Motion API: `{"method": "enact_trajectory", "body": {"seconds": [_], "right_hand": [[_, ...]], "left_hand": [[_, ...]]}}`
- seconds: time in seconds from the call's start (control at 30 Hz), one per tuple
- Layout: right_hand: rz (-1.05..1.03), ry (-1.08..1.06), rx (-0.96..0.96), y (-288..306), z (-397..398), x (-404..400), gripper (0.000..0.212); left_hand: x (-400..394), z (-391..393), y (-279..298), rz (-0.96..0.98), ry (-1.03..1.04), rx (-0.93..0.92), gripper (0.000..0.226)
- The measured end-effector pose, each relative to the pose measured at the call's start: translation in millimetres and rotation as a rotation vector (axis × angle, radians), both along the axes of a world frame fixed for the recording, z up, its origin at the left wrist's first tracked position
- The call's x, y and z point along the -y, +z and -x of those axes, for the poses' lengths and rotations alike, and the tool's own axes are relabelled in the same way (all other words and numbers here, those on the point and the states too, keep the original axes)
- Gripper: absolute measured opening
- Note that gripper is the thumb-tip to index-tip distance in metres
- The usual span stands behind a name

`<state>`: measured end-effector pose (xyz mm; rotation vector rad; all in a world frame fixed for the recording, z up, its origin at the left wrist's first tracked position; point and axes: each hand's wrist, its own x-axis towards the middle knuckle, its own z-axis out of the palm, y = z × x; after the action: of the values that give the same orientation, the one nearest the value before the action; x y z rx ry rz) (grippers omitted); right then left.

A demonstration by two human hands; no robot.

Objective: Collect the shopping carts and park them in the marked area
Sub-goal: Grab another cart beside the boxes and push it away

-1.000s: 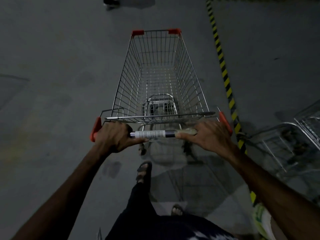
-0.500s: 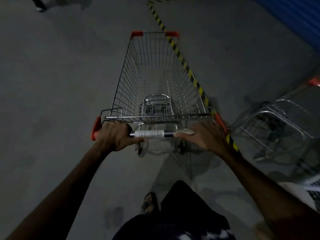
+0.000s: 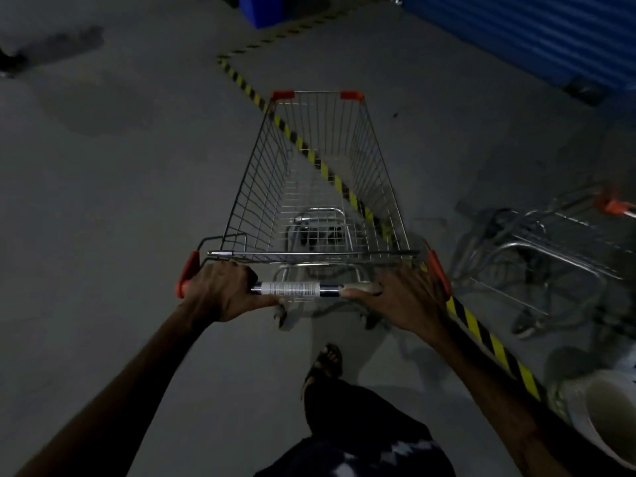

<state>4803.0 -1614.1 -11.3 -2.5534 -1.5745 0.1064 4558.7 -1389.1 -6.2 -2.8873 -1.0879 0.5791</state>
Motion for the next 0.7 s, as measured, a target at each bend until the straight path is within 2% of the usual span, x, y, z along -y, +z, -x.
{"method": "enact_trajectory", "body": {"seconds": [0.17,0.27,0.37,0.47,0.6,0.7], "right_hand": [[0.098,-0.15,0.009,-5.9,-54.3,-59.6,0.079],[0.195,-0.218,0.004,-2.1,-80.6,-88.4,0.092],[0.205,-0.248,-0.014,4.8,-106.9,-113.7,0.09],[0.175,-0.324,0.023,-2.2,-136.1,-134.7,0.105],[0.044,-0.439,0.031,-15.8,-174.8,-160.9,0.087],[0.161,-0.496,0.012,-4.9,-201.5,-183.3,0.092]], "left_hand": [[-81.2,-75.0,3.6,0.025,-0.114,-0.015,0.1],[-119.6,-118.5,5.1,0.038,-0.18,-0.05,0.094],[-159.9,-160.4,-0.1,0.046,-0.191,-0.002,0.103],[-194.8,-207.5,-2.0,0.078,-0.229,-0.029,0.101],[-232.1,-273.1,6.5,0.098,-0.369,-0.027,0.09],[-269.8,-326.5,-0.5,0.084,-0.45,0.004,0.093]]}}
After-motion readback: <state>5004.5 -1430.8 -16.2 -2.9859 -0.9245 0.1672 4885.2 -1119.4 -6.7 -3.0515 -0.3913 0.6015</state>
